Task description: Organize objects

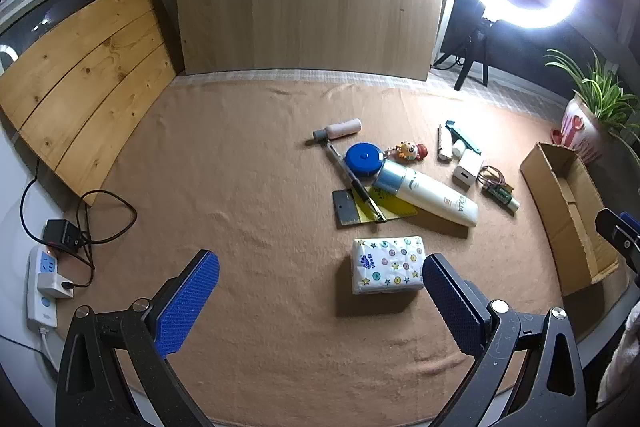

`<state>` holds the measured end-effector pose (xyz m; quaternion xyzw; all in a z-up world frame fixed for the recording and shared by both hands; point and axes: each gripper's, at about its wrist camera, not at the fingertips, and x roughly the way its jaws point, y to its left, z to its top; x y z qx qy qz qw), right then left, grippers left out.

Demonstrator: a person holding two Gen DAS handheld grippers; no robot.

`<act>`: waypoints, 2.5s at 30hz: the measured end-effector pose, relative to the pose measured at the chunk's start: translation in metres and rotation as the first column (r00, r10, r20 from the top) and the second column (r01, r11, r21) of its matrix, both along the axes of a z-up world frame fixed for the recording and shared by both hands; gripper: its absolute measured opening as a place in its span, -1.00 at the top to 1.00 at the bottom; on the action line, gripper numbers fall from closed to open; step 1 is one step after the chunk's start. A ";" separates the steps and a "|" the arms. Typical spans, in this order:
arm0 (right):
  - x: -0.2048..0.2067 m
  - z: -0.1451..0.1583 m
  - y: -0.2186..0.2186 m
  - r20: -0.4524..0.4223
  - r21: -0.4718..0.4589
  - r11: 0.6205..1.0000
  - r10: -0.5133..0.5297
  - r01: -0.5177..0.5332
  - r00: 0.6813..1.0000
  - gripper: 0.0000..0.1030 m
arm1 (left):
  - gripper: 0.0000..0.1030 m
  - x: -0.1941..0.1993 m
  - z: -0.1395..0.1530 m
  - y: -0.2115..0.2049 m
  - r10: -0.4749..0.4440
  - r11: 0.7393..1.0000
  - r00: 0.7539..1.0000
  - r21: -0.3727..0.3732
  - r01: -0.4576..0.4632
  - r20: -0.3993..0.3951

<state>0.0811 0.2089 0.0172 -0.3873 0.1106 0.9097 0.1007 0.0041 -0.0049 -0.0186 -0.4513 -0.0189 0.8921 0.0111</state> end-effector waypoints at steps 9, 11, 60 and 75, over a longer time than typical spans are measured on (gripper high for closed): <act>-0.001 -0.006 0.006 0.022 -0.047 0.999 -0.005 0.006 1.000 -0.98 | -1.00 0.001 -0.006 0.002 -0.009 1.000 1.000 0.001 0.009 0.007; -0.002 -0.006 0.005 0.024 -0.049 0.999 -0.002 0.003 1.000 -0.98 | -1.00 0.000 -0.008 0.003 -0.011 1.000 1.000 0.003 0.011 0.009; -0.013 -0.015 -0.016 0.069 0.007 1.000 -0.012 0.011 0.998 -0.98 | -1.00 -0.007 -0.016 0.001 -0.038 0.999 0.999 0.007 0.038 0.019; -0.016 -0.019 -0.017 0.086 0.010 1.000 -0.024 0.023 0.996 -0.98 | -1.00 -0.010 -0.025 0.003 -0.139 0.990 0.990 0.010 0.139 0.033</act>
